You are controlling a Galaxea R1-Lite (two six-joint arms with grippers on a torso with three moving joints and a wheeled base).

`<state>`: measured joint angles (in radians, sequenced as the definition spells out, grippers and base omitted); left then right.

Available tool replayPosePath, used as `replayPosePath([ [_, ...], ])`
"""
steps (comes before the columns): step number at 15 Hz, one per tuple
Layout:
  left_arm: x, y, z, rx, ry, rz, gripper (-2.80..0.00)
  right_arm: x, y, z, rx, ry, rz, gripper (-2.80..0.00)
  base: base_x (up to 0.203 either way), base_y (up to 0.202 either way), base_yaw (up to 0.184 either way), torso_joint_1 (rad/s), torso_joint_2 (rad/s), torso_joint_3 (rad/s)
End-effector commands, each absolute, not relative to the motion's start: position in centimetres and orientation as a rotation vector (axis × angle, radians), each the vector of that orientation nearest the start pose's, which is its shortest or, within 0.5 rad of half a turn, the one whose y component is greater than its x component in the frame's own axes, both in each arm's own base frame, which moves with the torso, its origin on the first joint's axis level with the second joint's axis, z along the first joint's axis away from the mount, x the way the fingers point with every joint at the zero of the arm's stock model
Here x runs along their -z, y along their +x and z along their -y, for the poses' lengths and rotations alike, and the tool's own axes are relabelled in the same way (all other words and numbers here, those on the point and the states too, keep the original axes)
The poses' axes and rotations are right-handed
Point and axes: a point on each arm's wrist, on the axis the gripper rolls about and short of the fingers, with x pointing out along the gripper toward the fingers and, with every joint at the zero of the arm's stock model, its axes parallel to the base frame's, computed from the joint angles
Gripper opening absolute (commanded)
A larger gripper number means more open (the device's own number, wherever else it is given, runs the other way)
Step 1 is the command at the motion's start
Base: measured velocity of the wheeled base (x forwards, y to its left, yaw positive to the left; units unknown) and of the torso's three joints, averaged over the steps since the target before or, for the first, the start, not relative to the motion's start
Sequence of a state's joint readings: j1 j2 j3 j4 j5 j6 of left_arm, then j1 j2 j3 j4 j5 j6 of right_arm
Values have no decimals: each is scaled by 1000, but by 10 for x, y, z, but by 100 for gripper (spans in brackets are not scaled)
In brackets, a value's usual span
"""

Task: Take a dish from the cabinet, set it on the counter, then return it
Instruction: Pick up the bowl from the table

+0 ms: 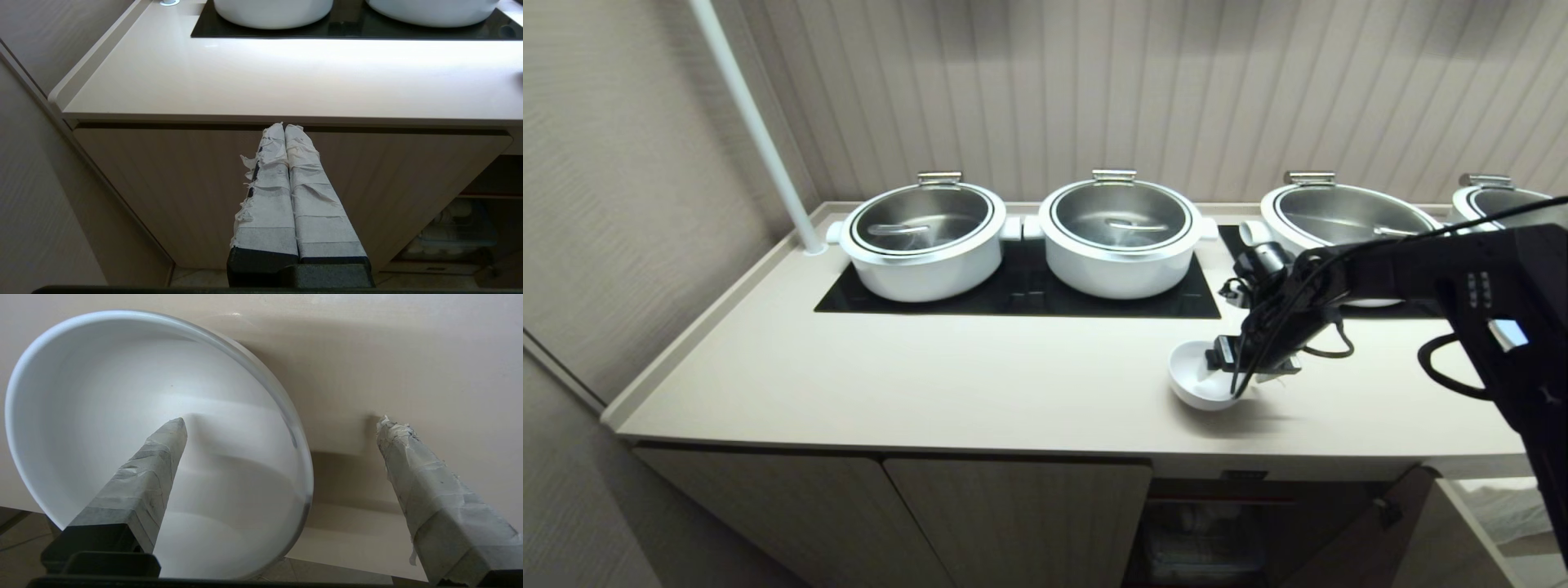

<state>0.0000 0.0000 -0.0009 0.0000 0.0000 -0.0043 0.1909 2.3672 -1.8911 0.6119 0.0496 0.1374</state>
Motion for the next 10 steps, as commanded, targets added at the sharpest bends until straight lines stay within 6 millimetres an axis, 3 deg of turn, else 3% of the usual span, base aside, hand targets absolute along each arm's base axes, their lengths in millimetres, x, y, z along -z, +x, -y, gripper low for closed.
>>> replayPosePath([
  [1, -76, -23, 0, 0, -5, 1, -280, -105, 443, -87, -141, 47, -1106, 0, 0, 0, 0, 0, 0, 0],
  [10, -75, -23, 0, 0, -5, 0, -280, -102, 444, -87, -141, 46, -1112, 0, 0, 0, 0, 0, 0, 0],
])
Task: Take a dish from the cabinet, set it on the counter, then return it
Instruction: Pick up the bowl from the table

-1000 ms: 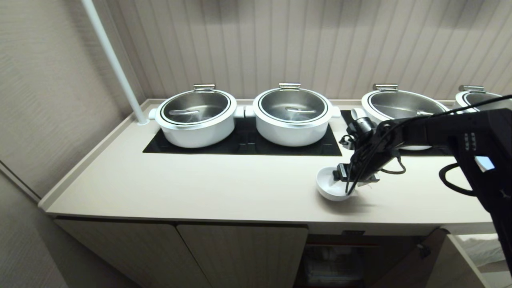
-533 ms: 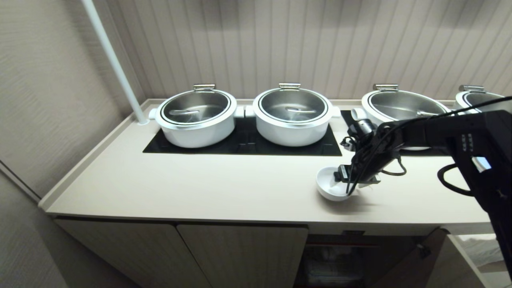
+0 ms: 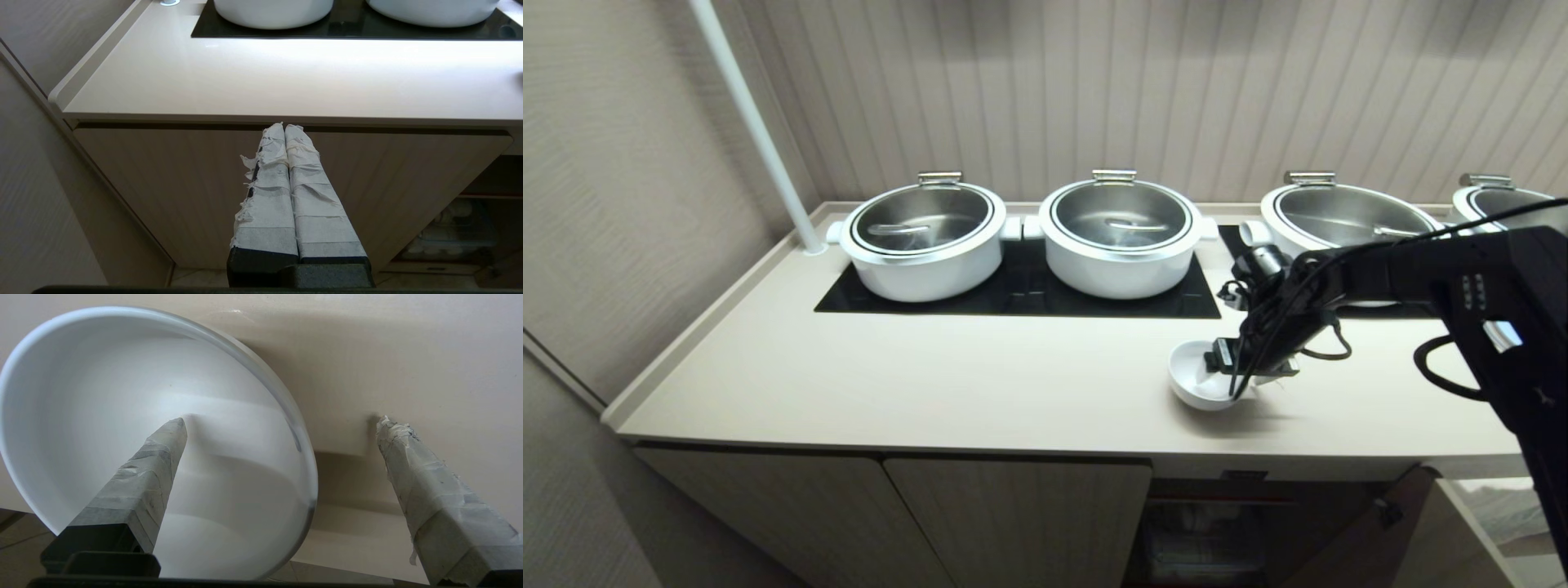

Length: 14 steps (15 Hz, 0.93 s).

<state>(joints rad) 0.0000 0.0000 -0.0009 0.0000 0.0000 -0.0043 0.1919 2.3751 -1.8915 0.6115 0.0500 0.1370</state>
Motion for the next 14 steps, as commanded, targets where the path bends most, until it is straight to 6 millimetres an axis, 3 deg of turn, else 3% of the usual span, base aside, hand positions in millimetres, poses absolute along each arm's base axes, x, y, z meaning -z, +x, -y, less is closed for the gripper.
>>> replayPosePath([
  [1, -75, -23, 0, 0, -5, 0, -280, -102, 444, -87, -142, 44, -1111, 0, 0, 0, 0, 0, 0, 0],
  [8, -75, -23, 0, 0, -5, 0, -280, -102, 444, -88, -143, 43, -1112, 0, 0, 0, 0, 0, 0, 0],
  [9, -76, -23, 0, 0, -5, 1, -280, -102, 443, -89, -146, 43, -1112, -280, 0, 0, 0, 0, 0, 0],
  [14, -76, -23, 0, 0, -5, 1, -280, -102, 444, -88, -143, 49, -1115, -280, 0, 0, 0, 0, 0, 0],
])
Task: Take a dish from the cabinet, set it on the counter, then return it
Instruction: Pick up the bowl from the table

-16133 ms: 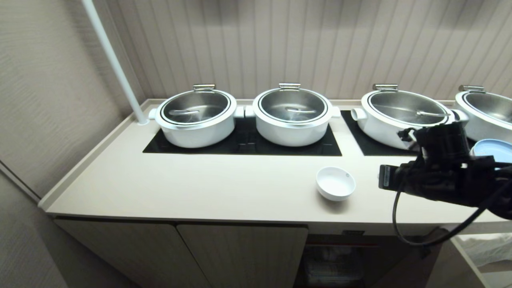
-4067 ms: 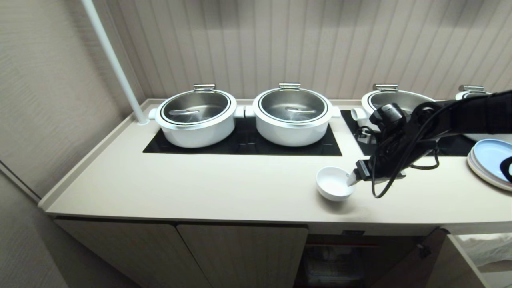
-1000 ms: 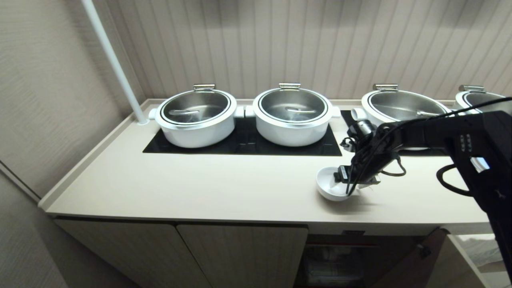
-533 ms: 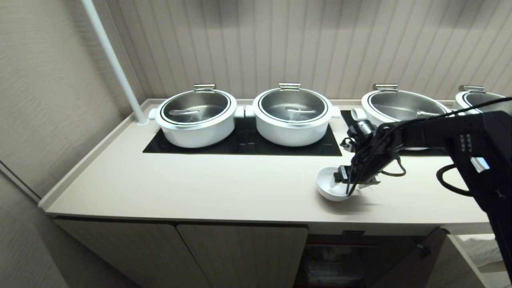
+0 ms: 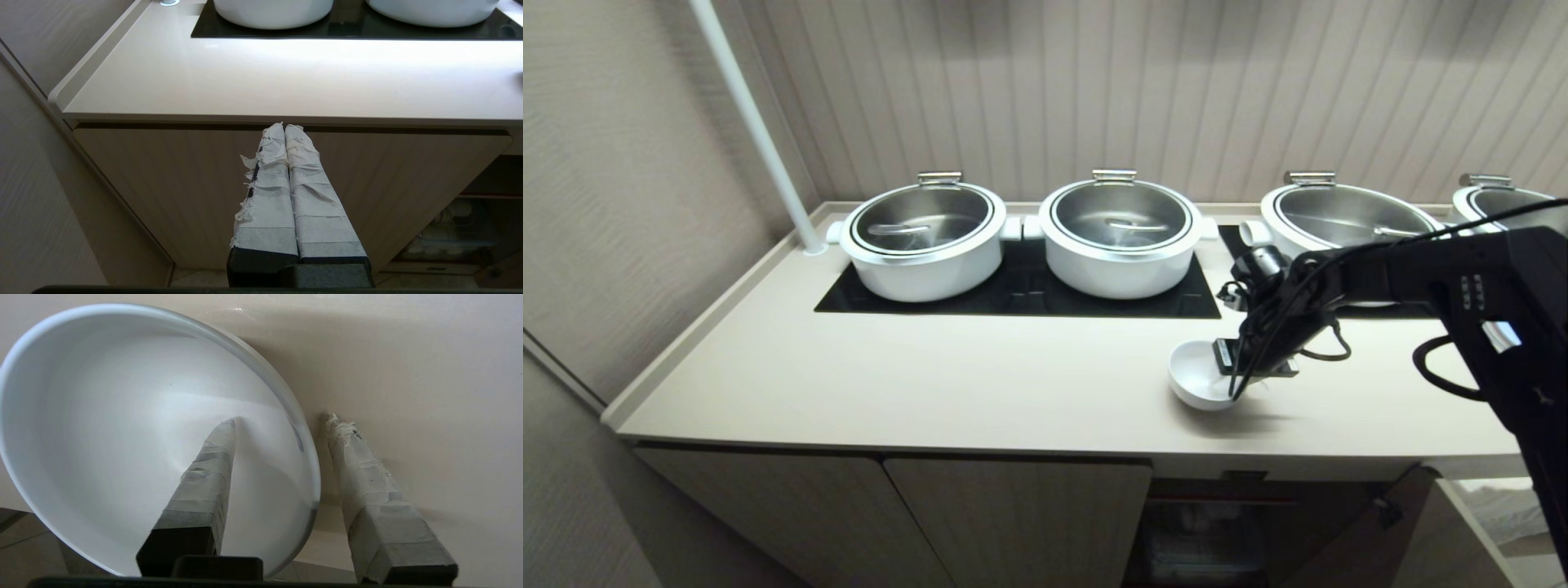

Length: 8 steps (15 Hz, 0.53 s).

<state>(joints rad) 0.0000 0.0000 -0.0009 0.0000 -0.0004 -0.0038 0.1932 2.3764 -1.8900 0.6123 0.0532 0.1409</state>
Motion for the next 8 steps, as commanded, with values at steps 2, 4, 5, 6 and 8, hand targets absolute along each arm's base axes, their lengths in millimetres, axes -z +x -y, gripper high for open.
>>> replayPosePath([
  [2, -76, -23, 0, 0, -5, 1, -280, -101, 444, -89, -139, 56, -1115, -280, 0, 0, 0, 0, 0, 0],
  [4, -76, -23, 0, 0, -5, 0, -280, -101, 444, -89, -137, 60, -1115, -280, 0, 0, 0, 0, 0, 0],
  [5, -76, -23, 0, 0, -5, 2, -280, -101, 444, -89, -137, 61, -1114, -280, 0, 0, 0, 0, 0, 0],
  [6, -76, -23, 0, 0, -5, 1, -280, -101, 444, -89, -136, 60, -1115, -280, 0, 0, 0, 0, 0, 0],
  [8, -76, -23, 0, 0, -5, 0, -280, -102, 444, -89, -137, 60, -1115, -280, 0, 0, 0, 0, 0, 0],
])
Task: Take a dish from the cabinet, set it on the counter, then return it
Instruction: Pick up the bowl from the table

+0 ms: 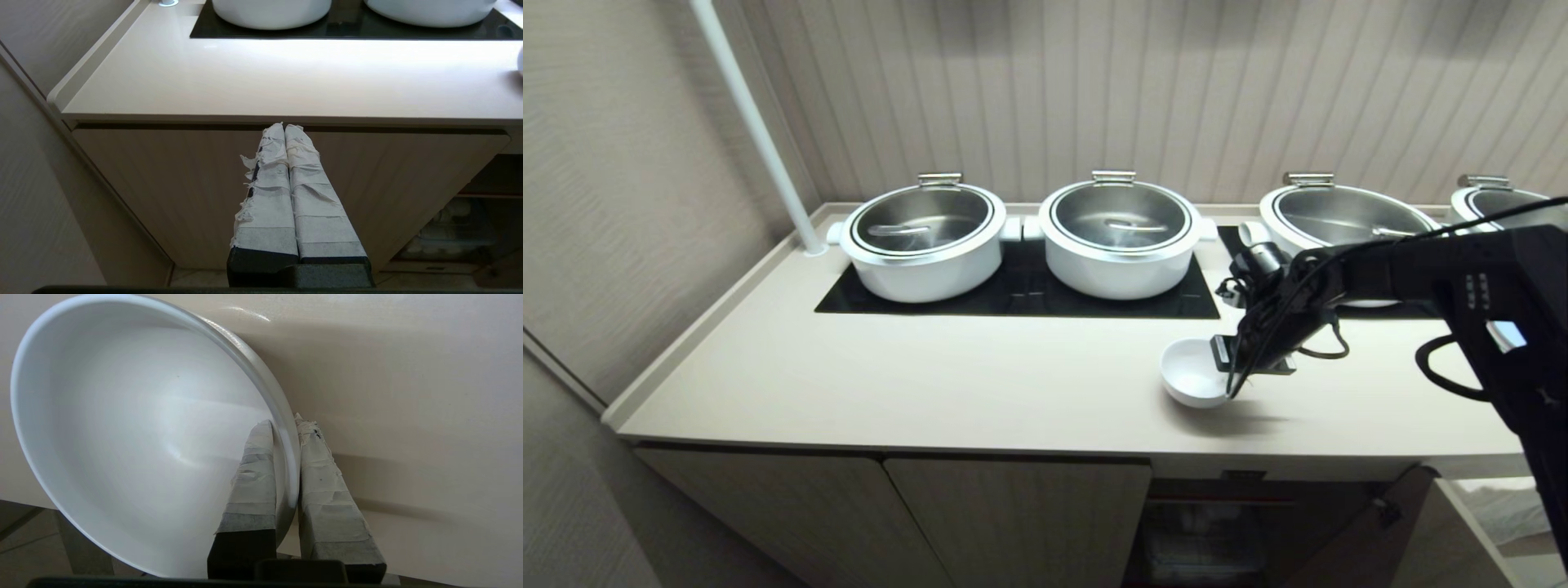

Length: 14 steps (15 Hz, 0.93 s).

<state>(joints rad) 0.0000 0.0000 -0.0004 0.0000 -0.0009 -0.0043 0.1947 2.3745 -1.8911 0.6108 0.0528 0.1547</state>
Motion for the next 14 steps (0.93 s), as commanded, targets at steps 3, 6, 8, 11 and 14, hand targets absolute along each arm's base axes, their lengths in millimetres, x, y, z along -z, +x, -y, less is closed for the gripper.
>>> replayPosePath([
  [3, -75, -23, 0, 0, -5, 0, -280, -103, 443, -89, -137, 61, -1114, -280, 0, 0, 0, 0, 0, 0],
  [6, -75, -23, 0, 0, -5, 0, -280, -106, 442, -89, -126, 81, -1112, -280, 0, 0, 0, 0, 0, 0],
  [8, -76, -23, 0, 0, -5, 2, -280, -110, 439, -89, -108, 111, -1112, -280, 0, 0, 0, 0, 0, 0],
  [11, -76, -23, 0, 0, -5, 1, -280, -118, 433, -88, -83, 148, -1110, -280, 0, 0, 0, 0, 0, 0],
  [14, -76, -23, 0, 0, -5, 1, -280, -131, 425, -85, -80, 160, -1096, -280, 0, 0, 0, 0, 0, 0],
])
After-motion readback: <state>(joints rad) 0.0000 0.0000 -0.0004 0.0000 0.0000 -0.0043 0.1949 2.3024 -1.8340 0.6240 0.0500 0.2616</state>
